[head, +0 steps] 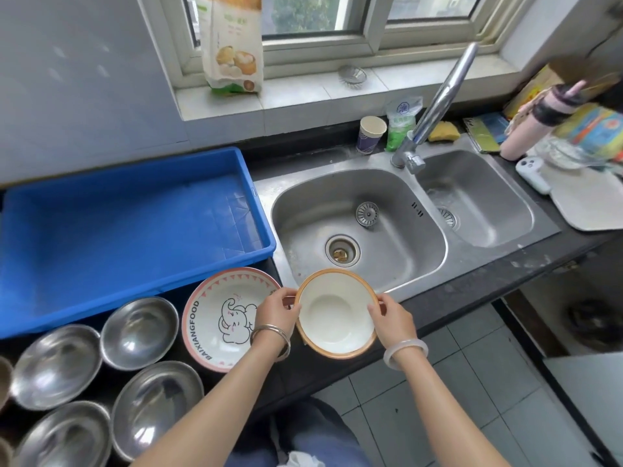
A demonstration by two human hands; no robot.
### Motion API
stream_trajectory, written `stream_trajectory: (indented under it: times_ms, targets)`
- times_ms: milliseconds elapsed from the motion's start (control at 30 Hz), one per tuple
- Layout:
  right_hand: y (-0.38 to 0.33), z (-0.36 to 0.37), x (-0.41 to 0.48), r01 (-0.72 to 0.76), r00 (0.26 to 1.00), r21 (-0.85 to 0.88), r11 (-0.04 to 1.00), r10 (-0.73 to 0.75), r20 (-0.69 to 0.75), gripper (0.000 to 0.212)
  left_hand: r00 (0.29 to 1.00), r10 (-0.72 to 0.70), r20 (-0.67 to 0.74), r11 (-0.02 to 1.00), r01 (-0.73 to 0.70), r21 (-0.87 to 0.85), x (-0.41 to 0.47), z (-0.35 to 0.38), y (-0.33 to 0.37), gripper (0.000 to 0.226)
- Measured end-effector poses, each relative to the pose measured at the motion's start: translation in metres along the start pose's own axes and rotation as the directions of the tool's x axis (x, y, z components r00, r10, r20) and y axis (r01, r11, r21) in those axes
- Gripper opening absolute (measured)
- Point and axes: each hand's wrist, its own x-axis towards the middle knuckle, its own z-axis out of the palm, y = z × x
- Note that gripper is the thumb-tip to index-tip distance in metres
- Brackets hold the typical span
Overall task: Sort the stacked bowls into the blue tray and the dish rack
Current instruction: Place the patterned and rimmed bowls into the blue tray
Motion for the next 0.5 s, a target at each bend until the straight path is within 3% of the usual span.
stream_trajectory:
  times_ms: [100,267,367,500]
  targets:
    - [-0.007,-0.006,0.001,0.054,0.998,-0.045,0.998,-0.055,-0.022,0.028,0.999,-0.033,-0.033,0.997,0.03,-0.078,-0.001,-0.01,-0.004,0.026]
    - [-0.052,0.002,0.008,0.371,0.923,-0.164,0.914,-0.382,-0.043,0.03,0.974,-0.07,-0.217,0.997,0.061,-0.046,-0.005,-0.043,-0.02,0.029]
    - [-0.087,0.029,0.012,0.497,0.867,-0.232,0.837,-0.488,0.097,0.033,0.923,-0.14,-0.359,0.989,0.15,0.001,-0.009,-0.064,-0.032,0.036]
    - [-0.126,0.075,0.019,0.589,0.807,-0.396,0.704,-0.489,0.332,0.034,0.861,-0.276,-0.428,0.959,0.279,-0.058,-0.016,-0.083,-0.05,0.049]
